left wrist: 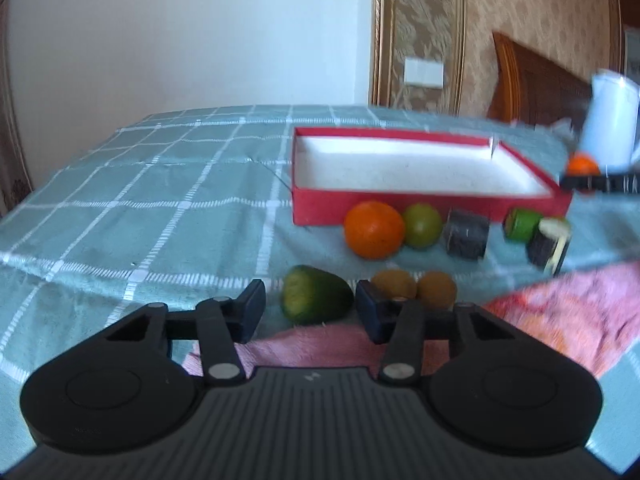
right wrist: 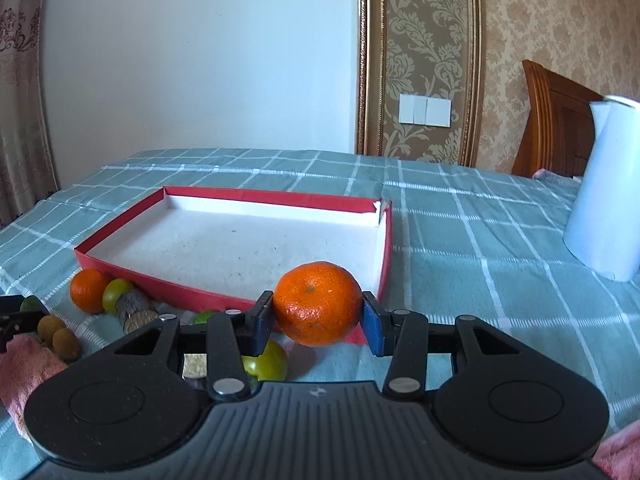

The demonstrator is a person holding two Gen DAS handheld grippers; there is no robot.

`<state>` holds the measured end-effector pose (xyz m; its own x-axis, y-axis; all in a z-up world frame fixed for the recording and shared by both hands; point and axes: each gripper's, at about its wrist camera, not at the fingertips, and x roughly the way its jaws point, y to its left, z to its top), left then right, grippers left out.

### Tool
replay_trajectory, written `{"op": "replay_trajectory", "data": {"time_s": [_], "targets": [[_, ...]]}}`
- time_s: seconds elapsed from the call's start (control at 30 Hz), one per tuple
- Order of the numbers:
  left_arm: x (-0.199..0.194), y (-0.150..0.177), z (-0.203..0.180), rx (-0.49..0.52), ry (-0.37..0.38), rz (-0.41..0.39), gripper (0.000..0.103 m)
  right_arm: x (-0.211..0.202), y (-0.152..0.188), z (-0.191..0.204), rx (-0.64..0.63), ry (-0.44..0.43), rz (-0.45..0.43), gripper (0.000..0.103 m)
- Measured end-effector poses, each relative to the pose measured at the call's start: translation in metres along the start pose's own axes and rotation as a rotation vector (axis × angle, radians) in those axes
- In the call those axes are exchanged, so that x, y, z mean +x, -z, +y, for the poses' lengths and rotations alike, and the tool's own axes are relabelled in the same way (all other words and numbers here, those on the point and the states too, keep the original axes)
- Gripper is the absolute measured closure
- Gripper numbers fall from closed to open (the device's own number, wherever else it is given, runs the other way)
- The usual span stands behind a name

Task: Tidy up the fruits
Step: 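Carry the tangerine into the red tray with the right gripper and release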

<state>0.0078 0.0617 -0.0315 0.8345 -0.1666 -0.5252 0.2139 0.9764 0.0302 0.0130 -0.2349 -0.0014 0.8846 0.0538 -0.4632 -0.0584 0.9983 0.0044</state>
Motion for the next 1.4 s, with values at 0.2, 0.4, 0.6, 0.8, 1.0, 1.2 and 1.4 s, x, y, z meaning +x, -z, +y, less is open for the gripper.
{"op": "replay_trajectory", "data": {"time_s": [0.2, 0.4, 0.6, 0.8, 1.0, 1.2, 1.4], "targets": [[0.004, 0.003, 0.003, -0.028, 0.019, -0.011, 0.065, 0.015, -0.015, 0.003, -0.022, 0.013, -0.015, 0.058], [0.004, 0.002, 0.000, -0.008, 0.007, -0.013, 0.065, 0.041, -0.028, 0.004, -0.028, 0.033, 0.003, 0.058], [0.005, 0.003, 0.006, -0.039, 0.024, -0.012, 0.065, 0.075, -0.037, 0.006, -0.031, 0.037, 0.060, 0.058], [0.005, 0.003, 0.005, -0.033, 0.020, -0.013, 0.065, 0.107, -0.043, 0.004, -0.016, 0.055, 0.113, 0.058], [0.005, 0.003, 0.005, -0.032, 0.020, -0.012, 0.065, 0.128, -0.040, 0.000, -0.003, 0.069, 0.166, 0.058], [0.005, 0.003, 0.005, -0.030, 0.017, -0.012, 0.065, 0.133, -0.036, 0.000, -0.009, 0.069, 0.187, 0.058], [0.005, 0.003, 0.005, -0.031, 0.018, -0.013, 0.065, 0.131, -0.036, -0.004, 0.005, 0.055, 0.183, 0.054]]}}
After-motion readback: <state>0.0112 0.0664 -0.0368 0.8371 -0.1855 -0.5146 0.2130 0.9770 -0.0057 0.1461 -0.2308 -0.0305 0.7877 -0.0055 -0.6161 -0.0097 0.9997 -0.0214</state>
